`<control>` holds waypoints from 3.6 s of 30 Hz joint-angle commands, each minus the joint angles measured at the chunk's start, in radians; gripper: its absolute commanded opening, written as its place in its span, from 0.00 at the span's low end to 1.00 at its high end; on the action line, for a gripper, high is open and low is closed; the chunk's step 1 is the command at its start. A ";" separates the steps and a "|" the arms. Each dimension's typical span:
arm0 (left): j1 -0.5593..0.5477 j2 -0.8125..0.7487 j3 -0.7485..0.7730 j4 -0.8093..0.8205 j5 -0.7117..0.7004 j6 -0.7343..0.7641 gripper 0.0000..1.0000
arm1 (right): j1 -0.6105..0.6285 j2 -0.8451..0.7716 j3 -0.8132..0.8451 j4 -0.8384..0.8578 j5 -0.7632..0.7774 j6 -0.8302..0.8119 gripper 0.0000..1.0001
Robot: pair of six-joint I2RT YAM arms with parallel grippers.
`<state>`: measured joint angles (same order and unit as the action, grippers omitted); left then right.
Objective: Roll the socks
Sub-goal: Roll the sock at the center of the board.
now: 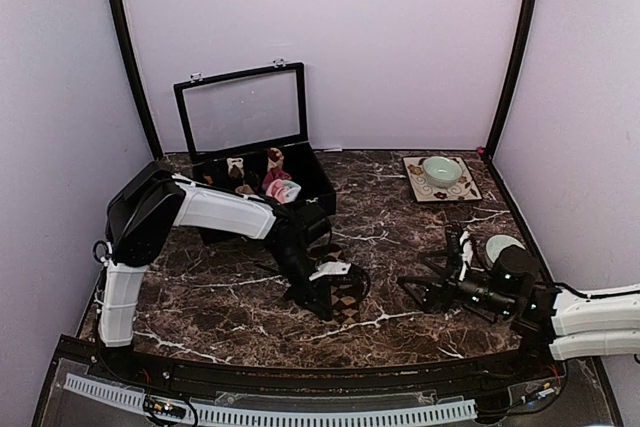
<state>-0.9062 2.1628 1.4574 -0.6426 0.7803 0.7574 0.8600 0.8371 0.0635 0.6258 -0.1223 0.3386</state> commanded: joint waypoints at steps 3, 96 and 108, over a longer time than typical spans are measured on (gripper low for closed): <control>0.015 0.130 0.021 -0.295 0.069 0.029 0.00 | 0.046 0.030 0.005 0.043 -0.055 -0.228 0.99; -0.062 -0.378 -0.320 0.273 -0.310 0.033 0.60 | 0.015 1.220 0.516 -0.271 -0.449 0.009 0.00; -0.080 -0.265 -0.288 0.328 -0.392 0.019 0.46 | 0.008 1.246 0.502 -0.228 -0.481 0.062 0.00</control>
<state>-0.9821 1.8858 1.1591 -0.3313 0.4385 0.7795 0.8768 1.9717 0.6384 0.6960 -0.7391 0.3737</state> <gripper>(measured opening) 0.461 0.061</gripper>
